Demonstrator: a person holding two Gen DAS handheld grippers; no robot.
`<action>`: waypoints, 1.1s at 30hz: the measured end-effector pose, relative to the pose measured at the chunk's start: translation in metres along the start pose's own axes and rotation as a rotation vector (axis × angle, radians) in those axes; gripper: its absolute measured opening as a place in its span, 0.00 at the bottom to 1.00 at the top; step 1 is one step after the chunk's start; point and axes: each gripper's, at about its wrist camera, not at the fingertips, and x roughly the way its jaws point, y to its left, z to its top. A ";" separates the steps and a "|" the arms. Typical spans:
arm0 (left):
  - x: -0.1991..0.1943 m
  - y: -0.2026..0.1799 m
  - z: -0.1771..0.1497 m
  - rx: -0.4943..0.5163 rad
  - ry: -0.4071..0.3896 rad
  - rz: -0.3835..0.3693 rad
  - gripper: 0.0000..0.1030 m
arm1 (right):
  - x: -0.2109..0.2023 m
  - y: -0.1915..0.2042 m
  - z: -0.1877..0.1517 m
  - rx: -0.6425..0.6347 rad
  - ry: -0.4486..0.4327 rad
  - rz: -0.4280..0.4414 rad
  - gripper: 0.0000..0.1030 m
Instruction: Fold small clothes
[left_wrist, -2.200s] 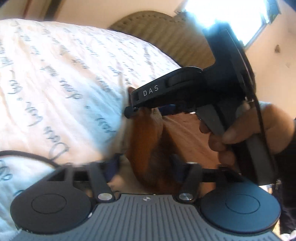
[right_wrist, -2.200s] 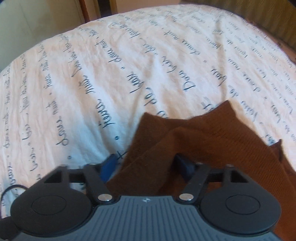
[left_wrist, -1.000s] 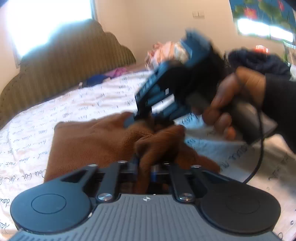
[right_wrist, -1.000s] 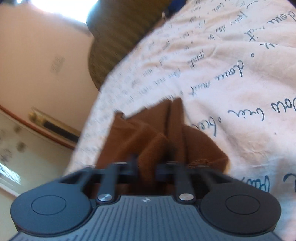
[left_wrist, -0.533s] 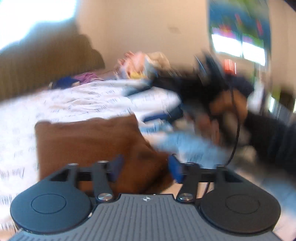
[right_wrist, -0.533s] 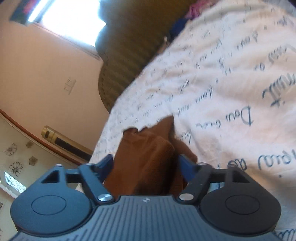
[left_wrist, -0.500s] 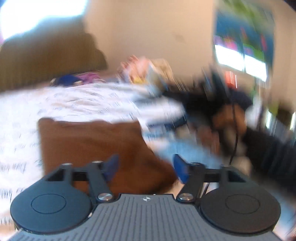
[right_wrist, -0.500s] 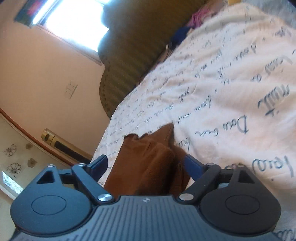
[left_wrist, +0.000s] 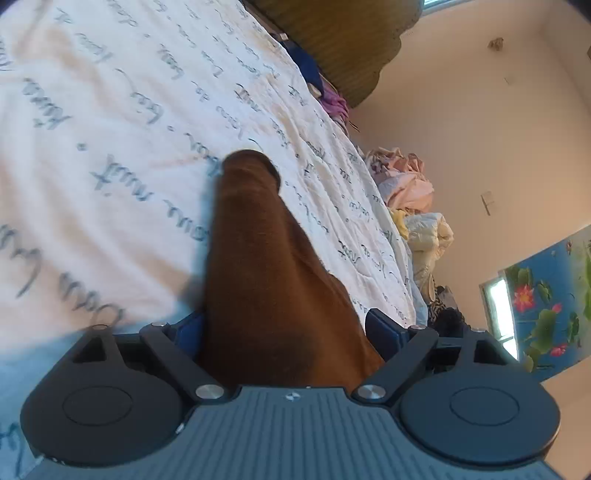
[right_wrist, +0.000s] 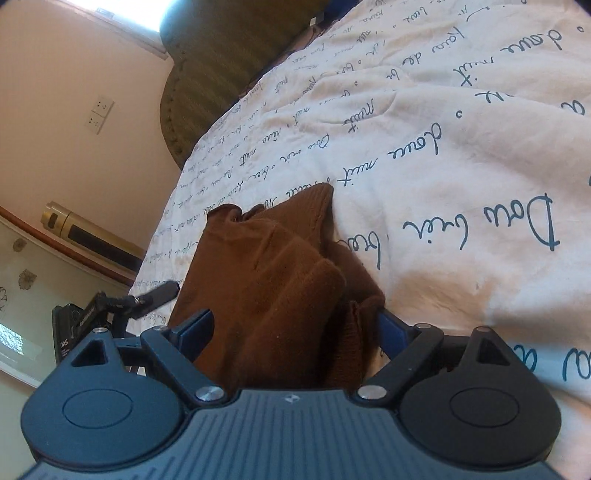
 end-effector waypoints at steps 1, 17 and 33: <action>0.004 -0.002 0.000 0.008 0.010 0.011 0.81 | -0.004 0.001 0.001 0.005 -0.017 -0.022 0.87; -0.028 -0.046 0.028 0.420 -0.013 0.218 0.18 | 0.019 0.061 -0.006 -0.074 -0.096 0.076 0.29; -0.125 0.054 0.025 0.088 0.034 0.006 0.83 | 0.042 0.059 -0.039 0.036 -0.044 0.100 0.78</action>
